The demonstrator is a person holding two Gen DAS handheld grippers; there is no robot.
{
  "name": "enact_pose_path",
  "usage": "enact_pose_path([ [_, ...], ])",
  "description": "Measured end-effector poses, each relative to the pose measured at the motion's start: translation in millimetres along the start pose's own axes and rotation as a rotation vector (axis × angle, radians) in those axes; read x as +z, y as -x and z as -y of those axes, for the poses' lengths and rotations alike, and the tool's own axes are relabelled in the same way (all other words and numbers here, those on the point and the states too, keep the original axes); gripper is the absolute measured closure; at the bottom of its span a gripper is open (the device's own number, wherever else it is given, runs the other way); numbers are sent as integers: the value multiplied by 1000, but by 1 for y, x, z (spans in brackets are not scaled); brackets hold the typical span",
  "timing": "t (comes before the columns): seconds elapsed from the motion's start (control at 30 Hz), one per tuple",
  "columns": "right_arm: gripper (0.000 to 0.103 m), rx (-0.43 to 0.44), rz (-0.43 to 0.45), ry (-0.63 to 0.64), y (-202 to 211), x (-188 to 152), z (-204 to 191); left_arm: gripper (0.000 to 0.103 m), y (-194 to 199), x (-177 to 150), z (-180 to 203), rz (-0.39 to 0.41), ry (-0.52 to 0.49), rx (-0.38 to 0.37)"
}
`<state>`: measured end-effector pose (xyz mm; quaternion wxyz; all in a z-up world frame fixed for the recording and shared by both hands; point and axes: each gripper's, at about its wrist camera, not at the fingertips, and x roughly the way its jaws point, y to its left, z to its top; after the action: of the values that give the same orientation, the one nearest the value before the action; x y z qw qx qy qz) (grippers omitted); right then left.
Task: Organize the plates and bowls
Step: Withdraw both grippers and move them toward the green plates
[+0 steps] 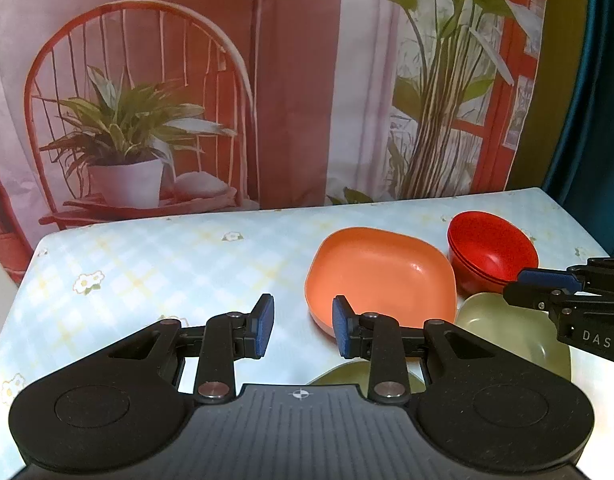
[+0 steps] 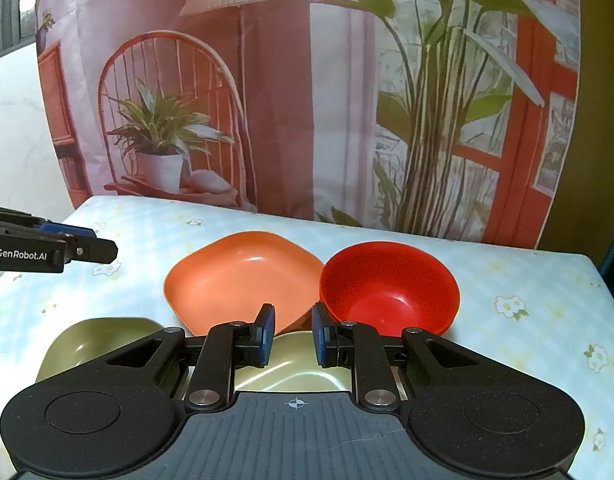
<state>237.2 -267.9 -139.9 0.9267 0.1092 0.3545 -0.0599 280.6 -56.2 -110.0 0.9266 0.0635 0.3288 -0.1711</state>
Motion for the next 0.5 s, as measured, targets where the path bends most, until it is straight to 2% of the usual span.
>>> enact_pose_path([
  [0.3, 84, 6, -2, -13, -1, -4, 1, 69, 1, -15, -2, -22, 5, -16],
  [0.5, 84, 25, -2, -26, 3, -12, -3, 69, 16, -36, -8, -29, 33, -8],
])
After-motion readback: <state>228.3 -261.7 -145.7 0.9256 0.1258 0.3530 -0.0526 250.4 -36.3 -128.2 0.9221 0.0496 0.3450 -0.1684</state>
